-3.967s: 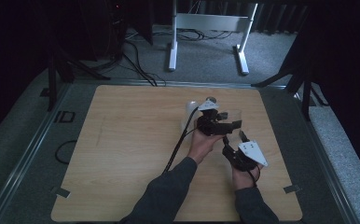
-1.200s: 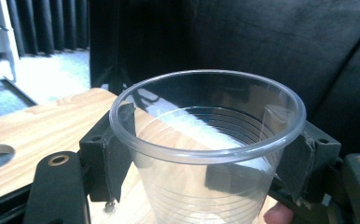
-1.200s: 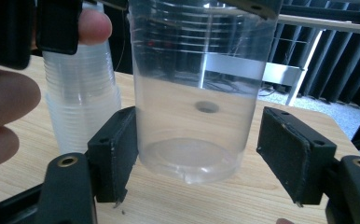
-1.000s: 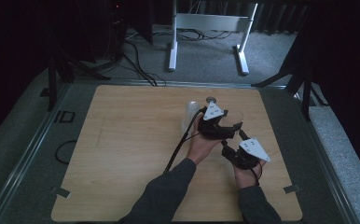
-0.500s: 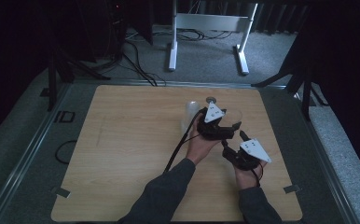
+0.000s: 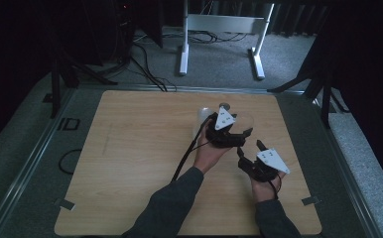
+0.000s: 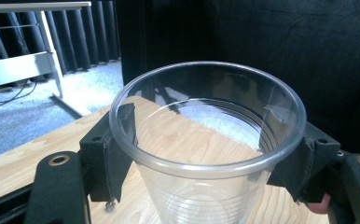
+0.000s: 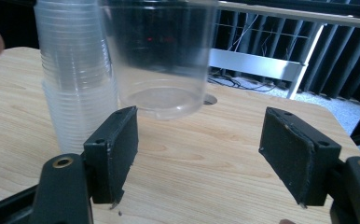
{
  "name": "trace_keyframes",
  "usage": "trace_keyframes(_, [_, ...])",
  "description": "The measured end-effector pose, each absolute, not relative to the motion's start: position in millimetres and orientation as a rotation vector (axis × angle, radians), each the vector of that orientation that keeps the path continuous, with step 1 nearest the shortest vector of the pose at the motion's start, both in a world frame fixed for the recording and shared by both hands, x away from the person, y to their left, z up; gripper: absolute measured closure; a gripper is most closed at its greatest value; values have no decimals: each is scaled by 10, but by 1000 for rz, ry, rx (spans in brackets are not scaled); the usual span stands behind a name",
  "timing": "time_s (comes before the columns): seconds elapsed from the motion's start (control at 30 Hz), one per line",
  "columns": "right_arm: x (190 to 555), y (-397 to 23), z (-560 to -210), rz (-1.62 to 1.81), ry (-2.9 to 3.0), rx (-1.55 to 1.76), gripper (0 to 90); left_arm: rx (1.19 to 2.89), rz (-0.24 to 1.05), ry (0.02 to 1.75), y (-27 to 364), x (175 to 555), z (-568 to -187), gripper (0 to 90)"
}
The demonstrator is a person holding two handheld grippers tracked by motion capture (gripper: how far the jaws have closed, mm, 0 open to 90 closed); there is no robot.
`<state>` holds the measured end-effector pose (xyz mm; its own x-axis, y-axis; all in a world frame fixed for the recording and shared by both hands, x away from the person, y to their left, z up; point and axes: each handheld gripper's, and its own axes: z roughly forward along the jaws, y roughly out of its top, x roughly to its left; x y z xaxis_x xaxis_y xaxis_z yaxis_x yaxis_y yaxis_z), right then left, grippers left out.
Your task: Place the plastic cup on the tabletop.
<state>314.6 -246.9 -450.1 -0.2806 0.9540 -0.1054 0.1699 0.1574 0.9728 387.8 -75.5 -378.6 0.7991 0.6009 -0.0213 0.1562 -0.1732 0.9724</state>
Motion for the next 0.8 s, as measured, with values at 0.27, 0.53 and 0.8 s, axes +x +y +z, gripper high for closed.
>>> trace_keyframes(0.27, [3141, -2506, -4500, 1203, 1604, 1113, 277, 1731, 454, 600, -682, 3870, -3812, 278])
trace_keyframes(0.53, [3138, -2526, -4500, 1200, 1595, 1119, 277, 1732, 460, 588, -656, 3824, -3807, 279])
trace_keyframes(0.8, [3146, -2561, -4496, 1199, 1581, 1130, 277, 1734, 470, 587, -615, 3792, -3831, 278])
